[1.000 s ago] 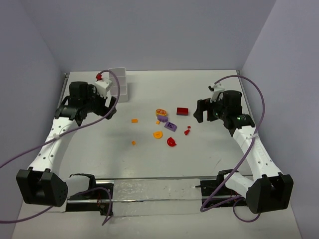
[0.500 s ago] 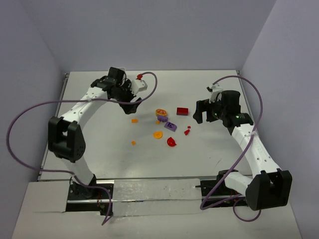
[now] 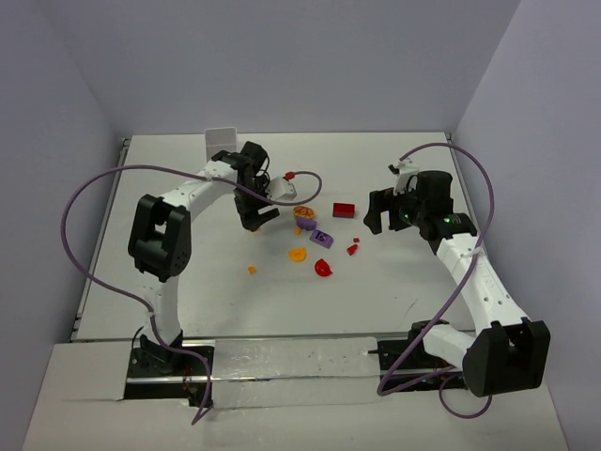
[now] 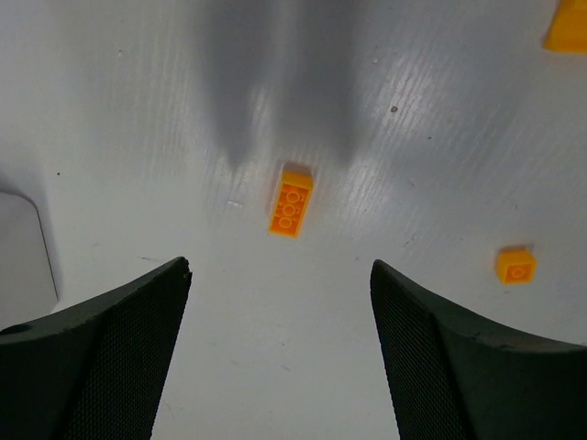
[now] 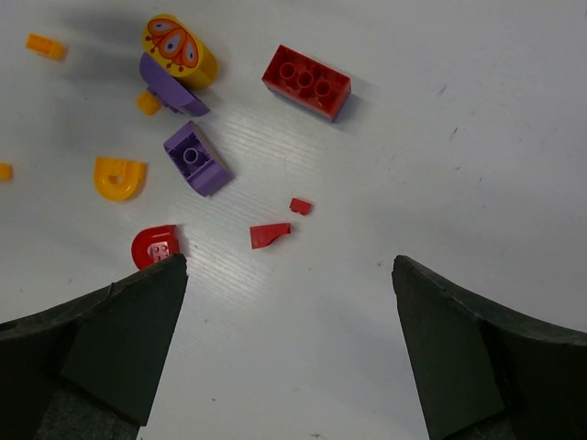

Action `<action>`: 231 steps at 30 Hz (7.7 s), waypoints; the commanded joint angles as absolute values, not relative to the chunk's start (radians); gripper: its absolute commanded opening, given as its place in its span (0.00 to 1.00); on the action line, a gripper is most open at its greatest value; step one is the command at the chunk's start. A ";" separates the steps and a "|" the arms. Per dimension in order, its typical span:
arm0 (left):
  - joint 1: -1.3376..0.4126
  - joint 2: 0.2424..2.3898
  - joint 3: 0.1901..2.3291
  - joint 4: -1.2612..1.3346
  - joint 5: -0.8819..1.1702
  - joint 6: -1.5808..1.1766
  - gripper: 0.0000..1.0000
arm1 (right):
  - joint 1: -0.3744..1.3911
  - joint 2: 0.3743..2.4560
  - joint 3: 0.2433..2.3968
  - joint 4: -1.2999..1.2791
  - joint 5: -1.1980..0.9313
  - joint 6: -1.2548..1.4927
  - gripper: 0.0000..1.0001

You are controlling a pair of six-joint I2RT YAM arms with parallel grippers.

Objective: Sort the legos into containers by color

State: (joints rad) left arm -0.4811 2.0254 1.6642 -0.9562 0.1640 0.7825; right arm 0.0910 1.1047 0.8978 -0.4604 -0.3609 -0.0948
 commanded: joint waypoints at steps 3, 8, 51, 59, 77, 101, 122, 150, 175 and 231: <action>-0.505 2.089 1.728 -1.003 0.093 0.838 0.83 | 0.091 1.120 0.919 -0.451 -0.374 -0.106 1.00; -0.520 2.130 1.738 -0.995 0.087 0.833 0.75 | 0.091 1.128 0.916 -0.457 -0.371 -0.112 1.00; -0.276 1.603 1.524 -0.401 0.293 0.102 0.00 | 0.092 1.194 0.960 -0.405 -0.364 -0.095 1.00; -0.247 1.609 1.440 -0.112 -0.076 -0.127 0.00 | 0.091 1.218 1.053 -0.440 -0.363 -0.098 1.00; -0.244 1.917 1.591 0.117 -0.249 -0.098 0.10 | 0.095 1.281 1.131 -0.460 -0.388 -0.077 1.00; -0.241 2.110 1.721 0.130 -0.297 -0.059 0.40 | 0.099 1.325 1.154 -0.476 -0.383 -0.083 1.00; -0.283 1.642 1.465 -1.030 0.711 0.850 0.66 | 0.101 1.281 1.135 -0.494 -0.406 -0.095 1.00; -0.520 1.517 0.926 -0.635 0.516 1.205 0.63 | 0.103 1.260 1.112 -0.507 -0.389 -0.113 1.00; -0.537 1.624 0.890 -0.572 0.466 1.220 0.52 | 0.102 1.273 1.108 -0.503 -0.382 -0.117 1.00; -0.222 2.056 1.816 -0.194 -0.171 -0.182 0.04 | 0.102 1.323 1.102 -0.494 -0.347 -0.127 1.00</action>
State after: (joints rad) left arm -0.2275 2.0366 1.7462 -0.2740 -0.1050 -0.1567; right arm 0.0959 1.3158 1.1030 -0.5098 -0.3555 -0.1206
